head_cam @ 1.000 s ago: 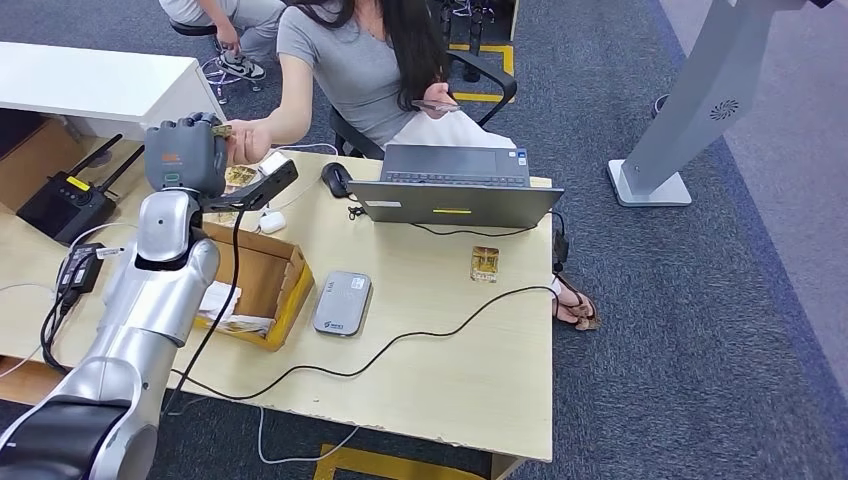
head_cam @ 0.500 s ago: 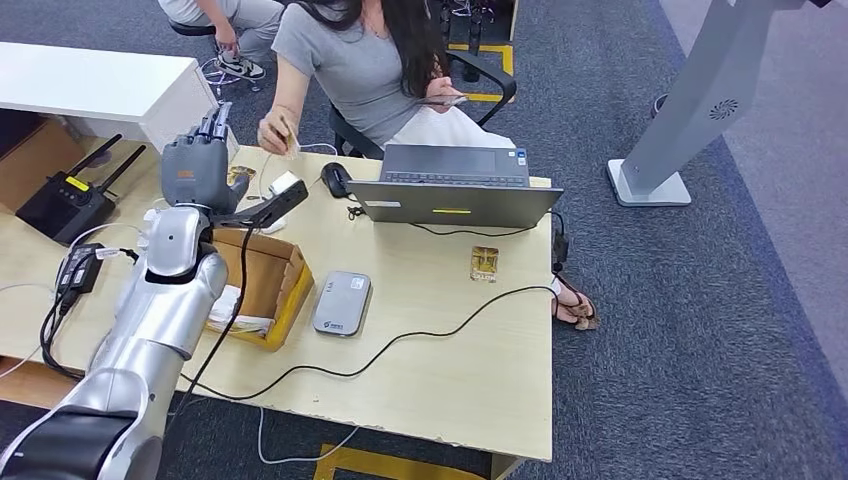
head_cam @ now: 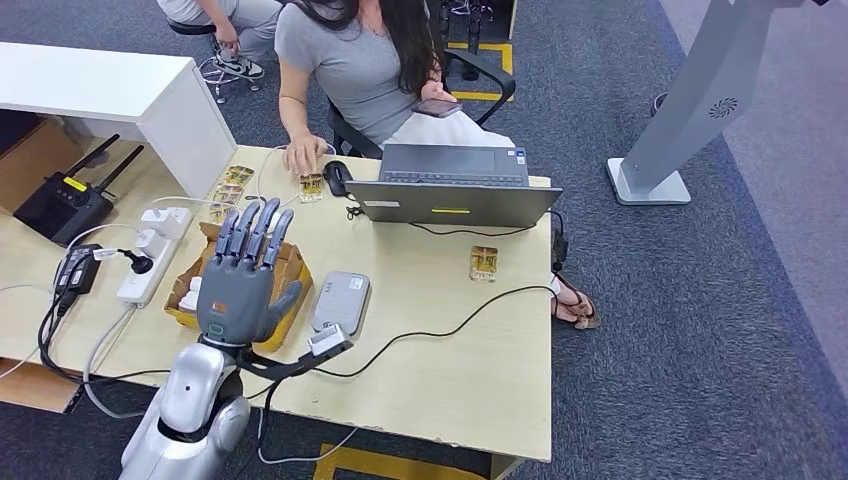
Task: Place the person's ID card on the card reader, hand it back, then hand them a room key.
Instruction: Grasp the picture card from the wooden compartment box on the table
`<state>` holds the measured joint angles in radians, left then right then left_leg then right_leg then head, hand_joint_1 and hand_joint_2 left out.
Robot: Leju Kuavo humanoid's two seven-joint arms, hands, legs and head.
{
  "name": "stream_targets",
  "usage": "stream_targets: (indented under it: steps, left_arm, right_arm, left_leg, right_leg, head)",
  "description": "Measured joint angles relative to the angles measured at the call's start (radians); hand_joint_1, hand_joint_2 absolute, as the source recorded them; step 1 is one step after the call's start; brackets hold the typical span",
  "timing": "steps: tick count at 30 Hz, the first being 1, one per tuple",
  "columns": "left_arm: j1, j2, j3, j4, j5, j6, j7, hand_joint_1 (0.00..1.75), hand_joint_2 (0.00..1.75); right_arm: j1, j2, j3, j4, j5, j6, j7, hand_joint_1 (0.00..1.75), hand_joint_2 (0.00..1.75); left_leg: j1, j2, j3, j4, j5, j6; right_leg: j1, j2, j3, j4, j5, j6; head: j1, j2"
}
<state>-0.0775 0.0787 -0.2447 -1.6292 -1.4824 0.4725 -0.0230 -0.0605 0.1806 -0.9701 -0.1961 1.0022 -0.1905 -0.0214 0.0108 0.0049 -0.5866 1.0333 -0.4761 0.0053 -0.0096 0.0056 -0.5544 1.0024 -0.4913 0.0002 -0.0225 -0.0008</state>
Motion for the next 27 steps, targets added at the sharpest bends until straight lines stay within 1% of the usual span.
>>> stream_targets:
  steps: [2,5,8,11,13,15,17,20,23,27]
  left_arm:
    - [0.046,0.009,-0.009,-0.05,-0.001,0.004,-0.004,0.0,1.75]
    - [0.088,0.02,-0.017,-0.101,-0.004,0.002,-0.011,0.0,1.75]
    - [0.154,0.037,-0.021,-0.15,-0.023,-0.022,-0.018,0.0,1.75]
    - [0.243,0.075,-0.022,-0.186,-0.019,-0.122,0.011,0.0,1.75]
    - [0.295,0.114,-0.021,-0.193,0.021,-0.2,0.039,0.0,1.75]
    - [0.33,0.151,-0.009,-0.191,0.077,-0.254,0.061,0.0,1.75]
    - [0.342,0.173,0.019,-0.181,0.119,-0.29,0.072,0.0,1.75]
    - [0.339,0.187,0.072,-0.152,0.145,-0.32,0.074,0.0,1.75]
    - [0.334,0.191,0.112,-0.129,0.151,-0.33,0.074,0.0,1.75]
    - [0.31,0.186,0.155,-0.097,0.139,-0.333,0.074,0.0,1.75]
  right_arm:
    - [0.0,0.001,-0.01,0.0,-0.004,-0.002,-0.001,0.0,0.0]
    - [-0.001,0.002,-0.022,0.0,-0.009,-0.004,-0.002,0.0,0.0]
    - [-0.001,0.004,-0.037,0.0,-0.026,-0.007,-0.008,0.0,0.0]
    - [0.0,0.008,-0.056,0.0,-0.044,-0.012,-0.012,0.0,0.0]
    - [0.0,0.009,-0.068,0.0,-0.049,-0.014,-0.014,0.0,0.0]
    - [0.001,0.01,-0.077,0.0,-0.046,-0.014,-0.015,0.0,0.0]
    - [0.0,0.01,-0.082,0.0,-0.04,-0.012,-0.014,0.0,0.0]
    - [0.0,0.01,-0.085,0.0,-0.031,-0.009,-0.014,0.0,0.0]
    - [0.0,0.01,-0.085,0.0,-0.025,-0.008,-0.014,0.0,0.0]
    - [0.0,0.01,-0.085,0.0,-0.013,-0.006,-0.013,0.0,0.0]
  left_leg:
    - [0.0,0.0,0.0,0.0,0.0,0.0]
    - [0.0,-0.001,0.0,-0.001,0.0,0.0]
    - [0.0,0.0,0.001,-0.001,0.0,0.0]
    - [0.0,0.0,0.001,-0.001,0.0,0.0]
    - [0.0,0.0,0.001,-0.001,0.0,0.0]
    - [0.001,-0.001,0.0,-0.001,0.0,-0.001]
    - [0.001,-0.002,-0.001,-0.001,0.0,-0.001]
    - [0.001,-0.002,0.0,-0.001,0.001,-0.001]
    - [0.001,-0.002,0.0,-0.001,0.001,-0.001]
    - [0.0,-0.002,0.0,-0.001,0.001,0.0]
  right_leg:
    - [0.0,-0.001,0.0,0.0,0.0,0.0]
    - [0.0,-0.001,0.001,0.0,0.0,0.0]
    - [0.0,0.0,0.002,0.0,0.0,0.0]
    - [0.0,0.0,0.001,0.0,0.0,0.0]
    - [0.0,0.0,0.001,0.0,0.0,0.0]
    - [0.001,-0.001,0.0,0.0,-0.001,0.0]
    - [0.001,-0.003,0.0,0.0,-0.001,-0.001]
    - [0.001,-0.003,0.001,0.0,-0.001,-0.001]
    - [0.001,-0.003,0.001,0.0,-0.001,-0.001]
    - [0.001,-0.003,0.001,0.0,0.0,0.0]
  head:
    - [0.0,0.0]
    - [0.0,0.0]
    - [0.0,0.0]
    - [0.0,0.0]
    - [0.0,0.0]
    - [0.0,0.0]
    - [0.0,0.0]
    - [0.0,0.0]
    - [0.0,0.0]
    - [0.0,0.0]
